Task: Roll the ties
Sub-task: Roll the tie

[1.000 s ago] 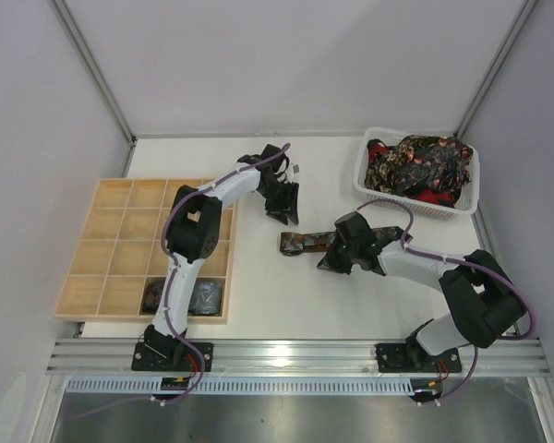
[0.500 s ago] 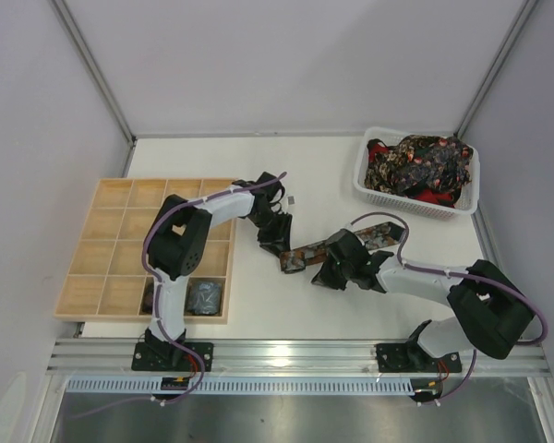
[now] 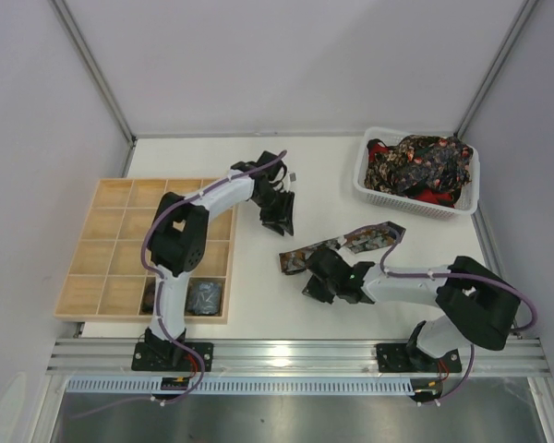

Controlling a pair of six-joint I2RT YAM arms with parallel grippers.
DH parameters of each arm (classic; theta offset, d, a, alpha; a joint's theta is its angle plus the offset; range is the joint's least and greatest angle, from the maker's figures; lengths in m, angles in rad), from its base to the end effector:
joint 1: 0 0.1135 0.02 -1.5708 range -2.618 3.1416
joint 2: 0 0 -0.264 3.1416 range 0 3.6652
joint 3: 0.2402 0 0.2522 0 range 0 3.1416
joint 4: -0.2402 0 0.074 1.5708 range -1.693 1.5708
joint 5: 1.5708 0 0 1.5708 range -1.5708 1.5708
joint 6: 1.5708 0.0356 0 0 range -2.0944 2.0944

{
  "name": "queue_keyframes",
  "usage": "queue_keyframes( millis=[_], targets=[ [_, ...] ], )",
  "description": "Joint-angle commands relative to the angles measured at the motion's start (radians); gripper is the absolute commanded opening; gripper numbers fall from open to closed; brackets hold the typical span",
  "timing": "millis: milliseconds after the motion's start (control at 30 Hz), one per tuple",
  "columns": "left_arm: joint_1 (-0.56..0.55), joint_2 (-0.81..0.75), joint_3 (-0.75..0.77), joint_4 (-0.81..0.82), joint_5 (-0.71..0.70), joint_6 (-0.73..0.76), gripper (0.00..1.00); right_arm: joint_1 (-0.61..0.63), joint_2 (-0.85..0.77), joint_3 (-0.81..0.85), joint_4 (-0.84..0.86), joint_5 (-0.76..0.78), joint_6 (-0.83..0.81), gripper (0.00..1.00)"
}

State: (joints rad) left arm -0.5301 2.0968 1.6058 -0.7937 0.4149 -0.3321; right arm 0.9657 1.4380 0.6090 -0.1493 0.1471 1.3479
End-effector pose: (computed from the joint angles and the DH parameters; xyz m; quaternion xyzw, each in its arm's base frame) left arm 0.3611 -0.2283 0.1770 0.1250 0.9609 -0.2435 0.0416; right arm 0.1498 0.2074 0.1445 0.2022 0.9324 0.2383 0.1815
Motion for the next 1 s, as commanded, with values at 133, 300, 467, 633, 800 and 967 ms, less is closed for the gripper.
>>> queue_keyframes(
  millis=[133,300,467,633,800,967],
  targets=[
    [-0.001,0.114,0.138,-0.082,0.093,0.148,0.39,0.087,0.157,0.17,-0.19,0.218,0.309,0.0],
    [-0.013,0.121,0.106,-0.079,0.134,0.179,0.4,0.096,0.229,0.236,-0.263,0.256,0.39,0.0],
    [-0.028,0.108,0.065,-0.056,0.17,0.183,0.4,0.081,0.272,0.281,-0.328,0.289,0.424,0.0],
    [-0.053,0.12,0.068,-0.065,0.193,0.188,0.4,0.044,0.305,0.31,-0.309,0.292,0.392,0.0],
    [-0.061,0.124,0.054,-0.065,0.203,0.185,0.4,-0.004,0.34,0.351,-0.308,0.29,0.318,0.0],
    [-0.059,0.129,0.085,-0.071,0.151,0.17,0.39,-0.012,0.315,0.338,-0.309,0.279,0.278,0.0]
  ],
)
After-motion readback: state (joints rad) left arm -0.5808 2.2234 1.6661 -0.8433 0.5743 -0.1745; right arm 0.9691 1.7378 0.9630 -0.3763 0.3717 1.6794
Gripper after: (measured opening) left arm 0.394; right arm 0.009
